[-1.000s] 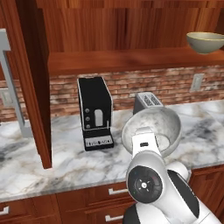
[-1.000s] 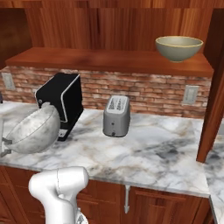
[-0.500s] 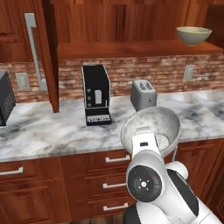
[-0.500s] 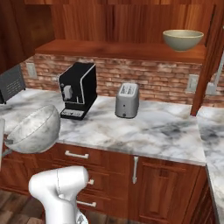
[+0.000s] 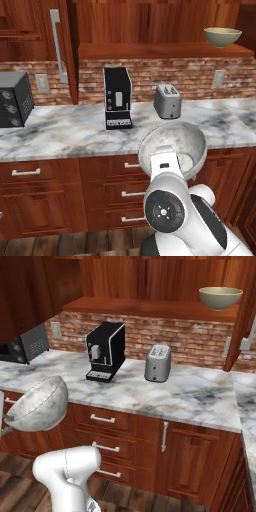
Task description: Move the bowls from the cabinet to the plates on the dining table.
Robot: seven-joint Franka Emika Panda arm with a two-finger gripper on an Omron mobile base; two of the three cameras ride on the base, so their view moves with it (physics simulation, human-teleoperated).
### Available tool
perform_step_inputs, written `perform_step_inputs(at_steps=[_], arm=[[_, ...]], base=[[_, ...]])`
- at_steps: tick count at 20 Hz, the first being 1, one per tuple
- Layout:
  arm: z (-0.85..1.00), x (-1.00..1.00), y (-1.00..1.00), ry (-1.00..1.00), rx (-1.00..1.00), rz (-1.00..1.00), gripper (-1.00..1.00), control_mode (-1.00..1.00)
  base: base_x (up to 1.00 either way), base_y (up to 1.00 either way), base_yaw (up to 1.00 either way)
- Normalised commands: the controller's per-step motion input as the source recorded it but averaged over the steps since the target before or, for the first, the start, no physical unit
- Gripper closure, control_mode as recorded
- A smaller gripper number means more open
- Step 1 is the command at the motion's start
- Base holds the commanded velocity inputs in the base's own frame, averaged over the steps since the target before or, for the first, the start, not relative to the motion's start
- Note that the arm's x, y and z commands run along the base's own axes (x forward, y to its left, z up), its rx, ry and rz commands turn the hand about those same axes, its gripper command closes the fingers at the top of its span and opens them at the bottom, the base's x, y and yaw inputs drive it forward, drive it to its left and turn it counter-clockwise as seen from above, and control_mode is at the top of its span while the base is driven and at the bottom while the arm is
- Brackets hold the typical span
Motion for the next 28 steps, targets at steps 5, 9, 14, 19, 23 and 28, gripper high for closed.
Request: perform_step_inputs(at_steps=[5,9,14,19,23,28], arm=[[0.0,0.0,0.0,0.0,0.0,0.0,1.0,1.0],[0.0,0.0,0.0,0.0,0.0,0.0,1.0,1.0],[0.0,0.0,0.0,0.0,0.0,0.0,1.0,1.0],[0.0,0.0,0.0,0.0,0.0,0.0,1.0,1.0],[0.0,0.0,0.0,0.0,0.0,0.0,1.0,1.0],[0.0,0.0,0.0,0.0,0.0,0.0,1.0,1.0]], base=[[0.0,0.34,0.34],[0.15,0.4,0.38],[0.2,0.46,0.41],[0.06,0.33,0.31],[0.05,0.26,0.24],[0.38,0.44,0.16]])
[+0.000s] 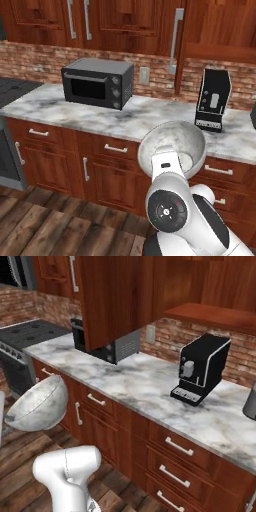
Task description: Move the bowls from the cabinet to the plates on the dining table.
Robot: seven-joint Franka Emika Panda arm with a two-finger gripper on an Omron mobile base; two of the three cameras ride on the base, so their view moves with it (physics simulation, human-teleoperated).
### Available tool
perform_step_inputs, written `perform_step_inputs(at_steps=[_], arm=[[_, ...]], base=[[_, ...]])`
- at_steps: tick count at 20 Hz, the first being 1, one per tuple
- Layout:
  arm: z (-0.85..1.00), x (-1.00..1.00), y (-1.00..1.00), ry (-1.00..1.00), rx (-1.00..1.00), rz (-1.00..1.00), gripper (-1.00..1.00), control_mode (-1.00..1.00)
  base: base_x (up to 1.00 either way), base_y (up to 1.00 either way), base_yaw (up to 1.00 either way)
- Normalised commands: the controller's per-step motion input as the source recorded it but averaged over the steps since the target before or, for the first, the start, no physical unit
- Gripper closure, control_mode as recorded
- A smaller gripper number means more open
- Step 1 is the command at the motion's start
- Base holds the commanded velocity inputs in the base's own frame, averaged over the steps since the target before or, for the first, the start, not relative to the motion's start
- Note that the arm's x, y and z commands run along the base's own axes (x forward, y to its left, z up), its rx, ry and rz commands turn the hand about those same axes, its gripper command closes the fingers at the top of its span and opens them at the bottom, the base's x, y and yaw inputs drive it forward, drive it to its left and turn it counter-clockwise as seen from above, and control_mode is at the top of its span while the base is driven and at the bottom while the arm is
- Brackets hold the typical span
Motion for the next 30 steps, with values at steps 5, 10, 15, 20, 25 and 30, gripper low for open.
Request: perform_step_inputs(at_steps=[5,10,15,20,25,30], arm=[[0.0,0.0,0.0,0.0,0.0,0.0,1.0,1.0],[0.0,0.0,0.0,0.0,0.0,0.0,1.0,1.0],[0.0,0.0,0.0,0.0,0.0,0.0,1.0,1.0],[0.0,0.0,0.0,0.0,0.0,0.0,1.0,1.0],[0.0,0.0,0.0,0.0,0.0,0.0,1.0,1.0],[0.0,0.0,0.0,0.0,0.0,0.0,1.0,1.0]], base=[[0.22,0.14,0.0],[-0.07,0.0,-0.29],[-0.24,-0.03,-0.46],[-0.28,-0.17,-0.51],[-0.39,-0.51,-0.41],[-0.56,-0.66,-0.38]])
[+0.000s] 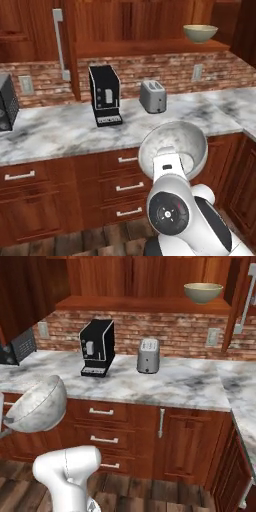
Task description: Move the bowls from the cabinet to the plates on the dining table.
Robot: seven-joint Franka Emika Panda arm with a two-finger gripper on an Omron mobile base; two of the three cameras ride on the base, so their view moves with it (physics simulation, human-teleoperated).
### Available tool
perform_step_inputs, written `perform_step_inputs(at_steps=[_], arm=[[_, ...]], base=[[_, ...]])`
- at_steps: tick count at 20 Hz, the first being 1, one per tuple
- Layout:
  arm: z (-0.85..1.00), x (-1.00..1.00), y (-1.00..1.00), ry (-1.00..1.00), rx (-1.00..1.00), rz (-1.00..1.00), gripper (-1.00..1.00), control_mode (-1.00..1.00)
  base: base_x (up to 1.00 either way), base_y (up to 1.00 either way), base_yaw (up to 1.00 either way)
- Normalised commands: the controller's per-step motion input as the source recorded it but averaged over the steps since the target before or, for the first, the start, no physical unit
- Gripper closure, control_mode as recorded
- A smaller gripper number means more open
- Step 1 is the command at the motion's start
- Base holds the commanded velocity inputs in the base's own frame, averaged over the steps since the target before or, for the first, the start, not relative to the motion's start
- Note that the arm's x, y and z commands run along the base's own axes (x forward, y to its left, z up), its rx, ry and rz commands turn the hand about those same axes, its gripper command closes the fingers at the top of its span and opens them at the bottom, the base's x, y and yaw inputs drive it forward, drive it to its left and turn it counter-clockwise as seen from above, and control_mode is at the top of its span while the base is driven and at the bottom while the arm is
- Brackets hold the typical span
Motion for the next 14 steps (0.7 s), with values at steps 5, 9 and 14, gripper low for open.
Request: perform_step_inputs(at_steps=[5,9,14], arm=[[0.0,0.0,0.0,0.0,0.0,0.0,1.0,1.0],[0.0,0.0,0.0,0.0,0.0,0.0,1.0,1.0],[0.0,0.0,0.0,0.0,0.0,0.0,1.0,1.0]], base=[[-0.71,-0.71,-0.35],[-0.82,-0.66,-0.33],[-0.9,-0.56,-0.34]])
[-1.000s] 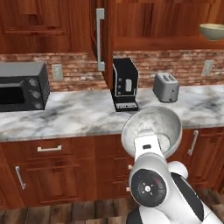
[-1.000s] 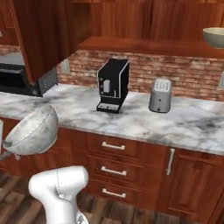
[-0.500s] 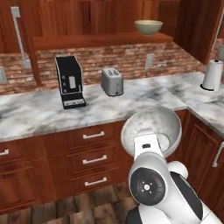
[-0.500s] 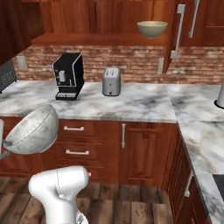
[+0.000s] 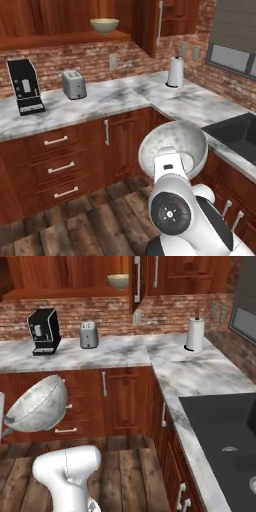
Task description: Move the bowls from the cabinet to the plates on the dining table.
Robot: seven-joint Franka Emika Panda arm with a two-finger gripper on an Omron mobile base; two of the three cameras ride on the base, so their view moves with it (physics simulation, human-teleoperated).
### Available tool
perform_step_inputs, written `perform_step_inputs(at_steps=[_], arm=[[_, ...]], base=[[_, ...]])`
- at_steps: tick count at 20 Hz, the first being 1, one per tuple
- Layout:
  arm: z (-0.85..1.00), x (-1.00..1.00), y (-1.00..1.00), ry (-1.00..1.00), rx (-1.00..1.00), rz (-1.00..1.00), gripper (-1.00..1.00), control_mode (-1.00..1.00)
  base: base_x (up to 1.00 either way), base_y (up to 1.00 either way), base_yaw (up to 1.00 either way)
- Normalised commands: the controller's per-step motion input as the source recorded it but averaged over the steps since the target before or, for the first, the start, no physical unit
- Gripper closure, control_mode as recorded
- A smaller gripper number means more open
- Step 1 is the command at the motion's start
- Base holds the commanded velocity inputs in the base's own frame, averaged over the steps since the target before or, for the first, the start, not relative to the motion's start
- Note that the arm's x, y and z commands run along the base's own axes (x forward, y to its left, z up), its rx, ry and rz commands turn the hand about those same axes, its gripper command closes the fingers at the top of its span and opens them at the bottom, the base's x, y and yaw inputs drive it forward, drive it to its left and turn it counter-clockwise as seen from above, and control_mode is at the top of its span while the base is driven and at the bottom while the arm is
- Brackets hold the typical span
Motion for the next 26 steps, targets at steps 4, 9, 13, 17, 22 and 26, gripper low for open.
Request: perform_step_inputs(at_steps=[4,9,13,17,22,26], arm=[[0.0,0.0,0.0,0.0,0.0,0.0,1.0,1.0],[0.0,0.0,0.0,0.0,0.0,0.0,1.0,1.0],[0.0,0.0,0.0,0.0,0.0,0.0,1.0,1.0],[0.0,0.0,0.0,0.0,0.0,0.0,1.0,1.0],[0.0,0.0,0.0,0.0,0.0,0.0,1.0,1.0],[0.0,0.0,0.0,0.0,0.0,0.0,1.0,1.0]], base=[[-0.79,-0.24,-0.4],[-0.52,0.0,-0.59],[-0.38,0.0,-0.7],[-0.4,0.0,-0.74],[-0.43,0.0,-0.76],[-0.46,0.0,-0.73]])
